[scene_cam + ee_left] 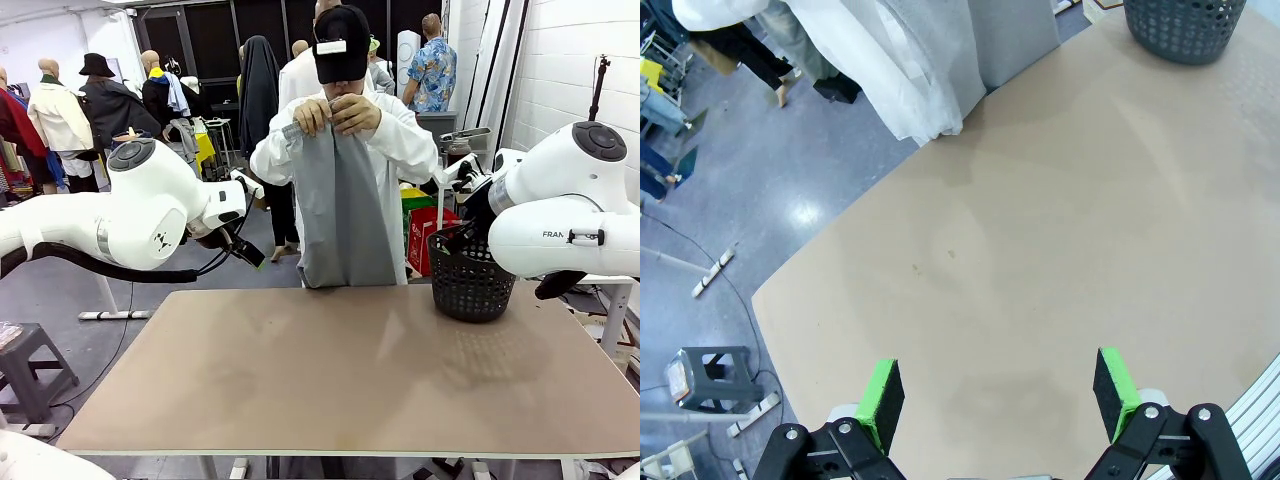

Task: Fold the training pants.
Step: Grab both ends of the Training pants handed by a person.

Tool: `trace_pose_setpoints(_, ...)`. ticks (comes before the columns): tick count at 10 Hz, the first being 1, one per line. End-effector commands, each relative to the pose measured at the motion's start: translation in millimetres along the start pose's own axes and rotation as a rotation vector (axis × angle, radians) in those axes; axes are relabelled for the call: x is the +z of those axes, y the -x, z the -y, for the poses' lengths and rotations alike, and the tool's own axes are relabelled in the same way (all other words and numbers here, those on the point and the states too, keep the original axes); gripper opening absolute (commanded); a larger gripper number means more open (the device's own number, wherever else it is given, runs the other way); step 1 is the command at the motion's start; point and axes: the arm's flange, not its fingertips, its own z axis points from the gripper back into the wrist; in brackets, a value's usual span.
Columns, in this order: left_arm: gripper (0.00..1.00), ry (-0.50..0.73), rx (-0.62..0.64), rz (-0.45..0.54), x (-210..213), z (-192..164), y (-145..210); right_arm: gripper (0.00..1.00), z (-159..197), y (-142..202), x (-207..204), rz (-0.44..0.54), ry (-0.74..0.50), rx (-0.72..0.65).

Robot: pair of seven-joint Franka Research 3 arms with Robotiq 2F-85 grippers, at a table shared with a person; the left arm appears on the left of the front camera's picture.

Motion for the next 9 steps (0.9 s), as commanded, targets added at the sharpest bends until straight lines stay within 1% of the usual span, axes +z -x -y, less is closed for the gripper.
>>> trace_pose_setpoints(1,1.0,-0.004,0.0,0.01,-1.6,-0.8,-1.3,1.0,-0.1,-0.4,-0.3,0.003,0.0,0.001)
trace_pose_setpoints(9,1.0,-0.004,0.0,0.01,-1.6,-0.8,-1.3,1.0,-0.1,-0.4,-0.3,0.003,0.0,0.001)
